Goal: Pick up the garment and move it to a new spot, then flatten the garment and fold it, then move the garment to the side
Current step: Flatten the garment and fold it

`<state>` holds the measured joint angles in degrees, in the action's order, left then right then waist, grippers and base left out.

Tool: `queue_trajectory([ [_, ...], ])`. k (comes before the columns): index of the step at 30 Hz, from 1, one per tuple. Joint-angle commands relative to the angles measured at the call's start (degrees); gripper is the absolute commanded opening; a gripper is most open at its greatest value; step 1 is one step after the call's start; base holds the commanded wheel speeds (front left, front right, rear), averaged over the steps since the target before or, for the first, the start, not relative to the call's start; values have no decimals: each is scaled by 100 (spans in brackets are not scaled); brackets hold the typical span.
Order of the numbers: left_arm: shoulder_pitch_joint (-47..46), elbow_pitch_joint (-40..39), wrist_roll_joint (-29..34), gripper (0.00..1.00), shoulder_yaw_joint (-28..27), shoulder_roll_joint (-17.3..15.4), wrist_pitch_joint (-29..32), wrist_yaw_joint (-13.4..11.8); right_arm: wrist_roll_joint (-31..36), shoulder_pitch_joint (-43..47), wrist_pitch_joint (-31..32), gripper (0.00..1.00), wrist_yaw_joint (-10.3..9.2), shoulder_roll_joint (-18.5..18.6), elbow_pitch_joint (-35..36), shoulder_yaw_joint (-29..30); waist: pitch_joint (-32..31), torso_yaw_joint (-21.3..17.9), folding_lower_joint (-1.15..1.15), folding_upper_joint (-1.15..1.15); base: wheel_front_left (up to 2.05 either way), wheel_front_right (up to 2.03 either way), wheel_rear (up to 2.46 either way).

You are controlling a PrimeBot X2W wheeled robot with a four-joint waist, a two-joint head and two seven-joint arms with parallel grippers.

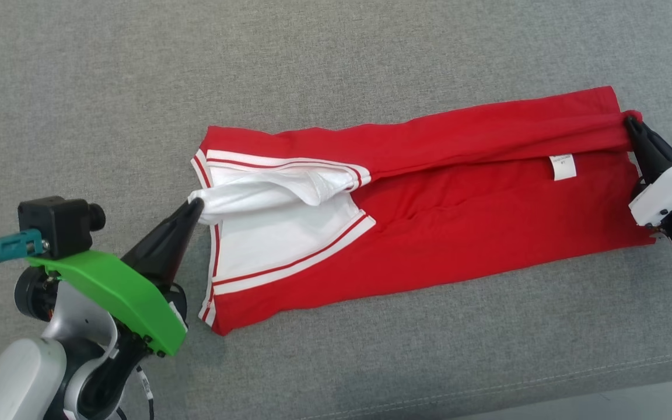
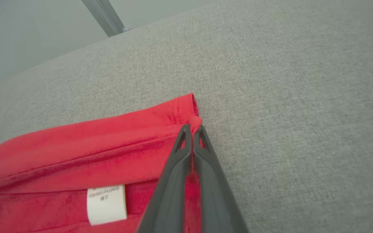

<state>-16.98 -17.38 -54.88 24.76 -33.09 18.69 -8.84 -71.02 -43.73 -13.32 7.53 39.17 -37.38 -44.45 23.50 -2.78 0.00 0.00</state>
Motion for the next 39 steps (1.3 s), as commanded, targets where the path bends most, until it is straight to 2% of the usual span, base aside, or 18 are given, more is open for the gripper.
queue_trajectory([
  [1,174,28,-75,0,6,40,-60,-20,-69,86,-64,0,-8,-9,-57,-17,10,11,0,0,0,0,0],
  [15,696,107,-100,0,118,225,-361,-39,-208,351,-193,0,-8,15,-50,-114,0,1,0,0,0,0,0],
  [16,714,144,-89,0,134,254,-374,-59,-188,367,-186,4,-8,16,-53,-144,5,0,0,0,0,0,0],
  [17,728,182,-69,0,180,274,-366,-53,-169,379,-187,15,-8,9,-49,-176,11,0,0,0,0,0,0],
  [18,728,230,-49,0,214,296,-369,-45,-158,390,-188,31,-8,-6,-34,-209,18,-2,0,0,0,0,0],
  [19,726,282,-50,0,235,345,-399,-49,-153,398,-190,53,-8,-17,-25,-232,22,-3,0,0,0,0,0],
  [20,716,339,-35,0,257,387,-430,-46,-161,410,-191,87,-8,-31,-18,-254,26,-7,0,0,0,0,0],
  [21,711,411,-1,4,279,426,-472,-42,-168,423,-191,100,-8,-41,-17,-276,26,-14,0,0,0,0,0],
  [22,707,486,32,26,308,459,-508,-39,-171,435,-189,100,-8,-38,-26,-292,21,-16,0,0,0,0,0],
  [24,714,644,52,59,372,538,-585,-43,-172,460,-190,100,-8,-10,-36,-247,-13,-13,0,0,0,0,0],
  [25,721,719,97,100,397,562,-617,-58,-160,478,-191,100,-8,16,-43,-186,-40,-12,0,0,0,0,0],
  [32,836,1083,398,100,327,715,-1088,-280,168,867,-193,100,-8,100,91,427,-396,-17,0,0,0,0,0],
  [35,889,1140,472,100,260,742,-1310,-378,302,1049,-193,100,-8,24,174,666,-537,-33,0,0,0,0,0],
  [39,1037,1265,630,100,108,951,-1914,-529,604,1494,-193,100,-8,-175,322,1192,-826,-46,0,0,0,0,0],
])
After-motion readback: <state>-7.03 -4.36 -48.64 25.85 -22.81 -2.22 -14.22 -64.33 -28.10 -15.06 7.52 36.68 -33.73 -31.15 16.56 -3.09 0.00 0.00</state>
